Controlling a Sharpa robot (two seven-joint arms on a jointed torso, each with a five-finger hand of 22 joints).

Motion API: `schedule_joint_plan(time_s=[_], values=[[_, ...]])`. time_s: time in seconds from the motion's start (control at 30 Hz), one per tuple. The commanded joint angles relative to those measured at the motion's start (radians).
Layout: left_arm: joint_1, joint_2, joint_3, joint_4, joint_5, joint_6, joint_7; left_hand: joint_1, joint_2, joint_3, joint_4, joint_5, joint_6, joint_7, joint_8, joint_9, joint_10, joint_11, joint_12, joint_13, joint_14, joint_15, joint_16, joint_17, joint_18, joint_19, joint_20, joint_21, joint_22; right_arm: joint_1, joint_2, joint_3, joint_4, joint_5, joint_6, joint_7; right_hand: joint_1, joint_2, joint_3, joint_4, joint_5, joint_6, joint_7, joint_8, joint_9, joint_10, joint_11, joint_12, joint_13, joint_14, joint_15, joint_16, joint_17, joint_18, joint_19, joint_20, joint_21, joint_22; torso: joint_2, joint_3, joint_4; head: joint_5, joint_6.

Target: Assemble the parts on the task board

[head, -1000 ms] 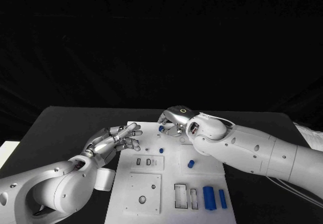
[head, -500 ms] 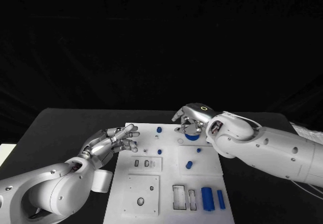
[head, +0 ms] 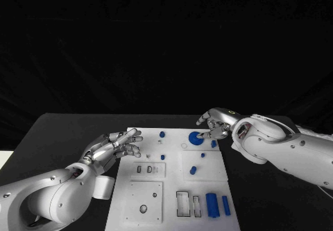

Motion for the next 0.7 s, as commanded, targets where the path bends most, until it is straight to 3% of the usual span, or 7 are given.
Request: schedule_joint_plan(time_s=[0.03, 0.17, 0.23, 0.3, 0.7], values=[[0.001, 0.001, 0.001, 0.001, 0.003, 0.023, 0.005, 0.009, 0.005, 0.001, -0.004, -0.004, -0.006, 0.003, -0.003, -0.001, -0.007, -0.002, -0.002, -0.001, -0.007, 0.001, -0.003, -0.001, 0.012, -0.008, 0.0, -0.004, -0.001, -0.001, 0.002, 0.0, -0.009, 0.002, 0.061, -0.033, 0.01, 0.001, -0.003, 0.012, 0.005, -0.007, -0.001, 0.006, 0.001, 0.01, 0.006, 0.03, 0.033, 0.075, 0.009, 0.007, 0.104, -0.02, 0.004, 0.006, 0.005, 0.005, 0.001, -0.0003, 0.0004, -0.001, 0.0], [0.001, 0.002, 0.001, -0.001, 0.003, 0.024, 0.005, 0.009, 0.005, 0.001, -0.004, -0.004, -0.006, 0.003, -0.003, -0.001, -0.007, -0.002, -0.002, -0.001, -0.007, 0.001, -0.003, -0.001, 0.012, -0.008, 0.0, -0.004, -0.001, -0.004, 0.007, 0.0, -0.013, -0.012, 0.072, -0.033, 0.019, 0.002, -0.01, 0.023, 0.007, -0.008, -0.001, 0.014, 0.002, 0.027, 0.007, 0.075, 0.079, 0.078, 0.01, 0.015, 0.122, -0.021, 0.007, 0.007, 0.011, 0.014, 0.001, -0.0014, 0.0031, -0.003, -0.003], [0.001, 0.002, 0.001, -0.002, 0.003, 0.024, 0.004, 0.009, 0.005, 0.002, -0.005, -0.004, -0.006, 0.002, -0.002, -0.001, -0.007, -0.003, -0.002, -0.001, -0.007, 0.002, -0.004, -0.002, 0.012, -0.009, 0.0, -0.004, -0.002, -0.006, 0.012, 0.0, -0.016, -0.039, 0.078, -0.036, 0.021, 0.003, -0.015, 0.031, 0.007, -0.006, -0.001, 0.021, 0.003, 0.045, 0.007, 0.118, 0.12, 0.078, 0.011, 0.018, 0.127, -0.022, 0.008, 0.008, 0.013, 0.017, 0.001, -0.001, 0.0018, -0.003, -0.004], [0.001, 0.002, 0.001, -0.001, 0.003, 0.024, 0.003, 0.009, 0.005, 0.002, -0.005, -0.004, -0.006, 0.002, -0.002, -0.001, -0.007, -0.003, -0.002, -0.001, -0.007, 0.002, -0.004, -0.002, 0.012, -0.009, 0.0, -0.004, -0.002, -0.008, 0.018, 0.0, -0.02, -0.055, 0.083, -0.038, 0.023, 0.003, -0.02, 0.039, 0.007, -0.003, -0.001, 0.028, 0.004, 0.061, 0.007, 0.157, 0.159, 0.079, 0.011, 0.02, 0.132, -0.022, 0.008, 0.008, 0.015, 0.021, 0.001, -0.0028, 0.0001, -0.004, -0.004], [0.001, 0.003, 0.001, -0.002, 0.003, 0.025, 0.002, 0.011, 0.007, 0.003, -0.006, -0.003, -0.006, 0.002, -0.002, -0.001, -0.007, -0.003, -0.001, -0.001, -0.007, 0.001, -0.004, -0.002, 0.013, -0.009, 0.0, -0.005, -0.002, -0.016, 0.041, 0.0, -0.036, -0.09, 0.108, -0.046, 0.032, 0.007, -0.024, 0.046, 0.007, 0.002, -0.002, 0.038, 0.005, 0.089, 0.007, 0.223, 0.222, 0.082, 0.012, 0.028, 0.15, -0.024, 0.012, 0.009, 0.021, 0.032, 0.001, -0.0038, 0.0032, -0.006, -0.009]])
